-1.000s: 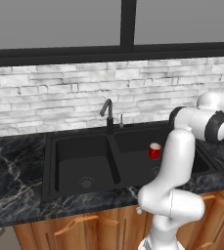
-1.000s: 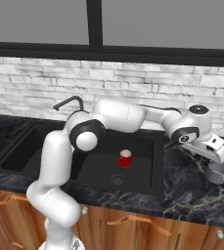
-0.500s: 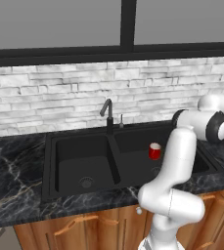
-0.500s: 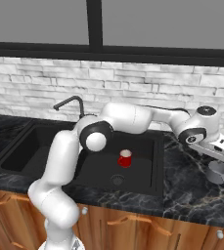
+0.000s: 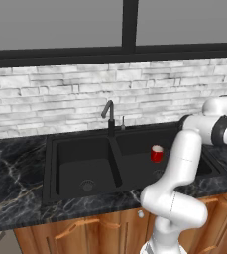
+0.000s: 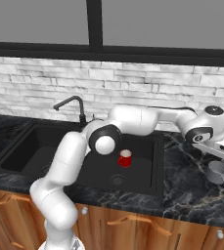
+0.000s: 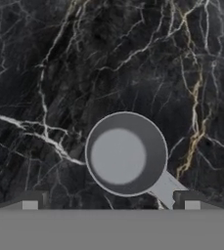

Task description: Move any existing items from the left basin to the right basin for drying. Then move the measuring cup from the counter to the left basin of the sink for washing.

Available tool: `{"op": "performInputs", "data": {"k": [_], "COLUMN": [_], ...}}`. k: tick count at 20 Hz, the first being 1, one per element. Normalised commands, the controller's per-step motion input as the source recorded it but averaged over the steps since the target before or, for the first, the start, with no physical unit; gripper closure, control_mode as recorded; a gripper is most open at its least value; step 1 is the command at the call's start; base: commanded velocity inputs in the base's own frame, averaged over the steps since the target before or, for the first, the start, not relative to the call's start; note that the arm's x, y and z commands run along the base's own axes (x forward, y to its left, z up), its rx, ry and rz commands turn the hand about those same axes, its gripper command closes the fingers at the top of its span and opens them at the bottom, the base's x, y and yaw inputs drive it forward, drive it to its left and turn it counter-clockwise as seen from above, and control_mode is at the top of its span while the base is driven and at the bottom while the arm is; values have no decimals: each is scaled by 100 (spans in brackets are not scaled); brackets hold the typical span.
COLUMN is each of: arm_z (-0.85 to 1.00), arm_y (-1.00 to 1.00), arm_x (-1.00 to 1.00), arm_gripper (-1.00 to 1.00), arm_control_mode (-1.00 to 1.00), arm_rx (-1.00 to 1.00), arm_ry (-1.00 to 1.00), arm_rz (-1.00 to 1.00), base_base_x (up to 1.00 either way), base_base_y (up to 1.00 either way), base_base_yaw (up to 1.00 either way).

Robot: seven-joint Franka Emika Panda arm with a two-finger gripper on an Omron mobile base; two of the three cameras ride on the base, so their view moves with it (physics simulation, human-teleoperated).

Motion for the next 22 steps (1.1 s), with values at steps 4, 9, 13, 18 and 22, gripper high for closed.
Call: {"op": "performInputs", "data": {"k": [4,9,13,18,22], "arm_z": [-16,-18,-19,-12,-11], "arm_y": [0,2,4,0,0], "arm_x": [0,9,14,12,5], "arm_gripper": [-100,-100,-100,-100,-100], "arm_control_mode": [-100,-100,-100,-100,-100], "arm_rx": [5,1,0,0,0], "arm_ry": [0,1,0,0,0], "arm_rz": [0,0,0,0,0], "base_base_x": [0,0,0,0,0], "base_base_y": [0,0,0,0,0], "base_base_yaw": [0,0,0,0,0]}}
